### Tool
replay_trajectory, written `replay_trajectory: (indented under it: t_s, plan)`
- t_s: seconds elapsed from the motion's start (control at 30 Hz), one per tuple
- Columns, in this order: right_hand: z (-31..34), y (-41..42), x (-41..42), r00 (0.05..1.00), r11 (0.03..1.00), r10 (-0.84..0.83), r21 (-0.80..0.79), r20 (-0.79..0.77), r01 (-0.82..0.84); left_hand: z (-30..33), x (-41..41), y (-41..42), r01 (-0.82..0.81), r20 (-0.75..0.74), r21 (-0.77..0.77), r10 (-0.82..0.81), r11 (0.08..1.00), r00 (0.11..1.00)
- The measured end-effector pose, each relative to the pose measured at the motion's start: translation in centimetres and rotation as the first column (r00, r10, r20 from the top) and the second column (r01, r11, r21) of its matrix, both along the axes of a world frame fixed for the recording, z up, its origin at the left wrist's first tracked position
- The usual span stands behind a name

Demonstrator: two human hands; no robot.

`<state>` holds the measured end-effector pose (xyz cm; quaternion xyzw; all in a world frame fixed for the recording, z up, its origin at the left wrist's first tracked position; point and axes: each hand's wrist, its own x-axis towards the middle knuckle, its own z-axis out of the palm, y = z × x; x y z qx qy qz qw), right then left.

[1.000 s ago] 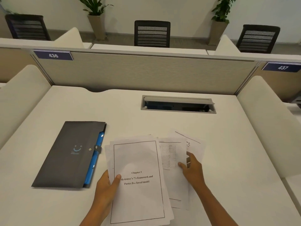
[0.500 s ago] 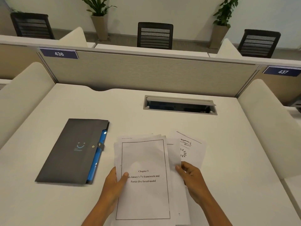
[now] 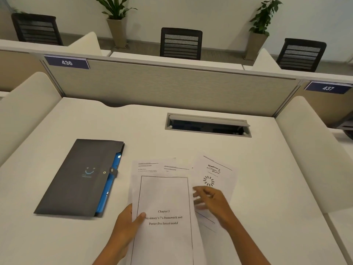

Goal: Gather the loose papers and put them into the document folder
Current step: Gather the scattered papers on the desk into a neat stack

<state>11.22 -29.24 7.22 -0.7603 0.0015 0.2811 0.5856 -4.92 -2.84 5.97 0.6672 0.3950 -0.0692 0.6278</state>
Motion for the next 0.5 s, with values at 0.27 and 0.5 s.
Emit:
replay_trajectory:
  t_s: [0.27,0.5]
  plan:
    - [-0.5,-6.1,8.4,0.915,0.559,0.374,-0.824,0.148,-0.095,-0.6,-0.9,0.8,-0.1,0.009,0.03,0.1,0.995,0.995]
    - [-2.2,-7.6,8.4,0.902,0.532,0.414,-0.836,0.118,-0.134,-0.6,-0.8,0.8,-0.161,0.021,0.018,0.16,0.987,0.987]
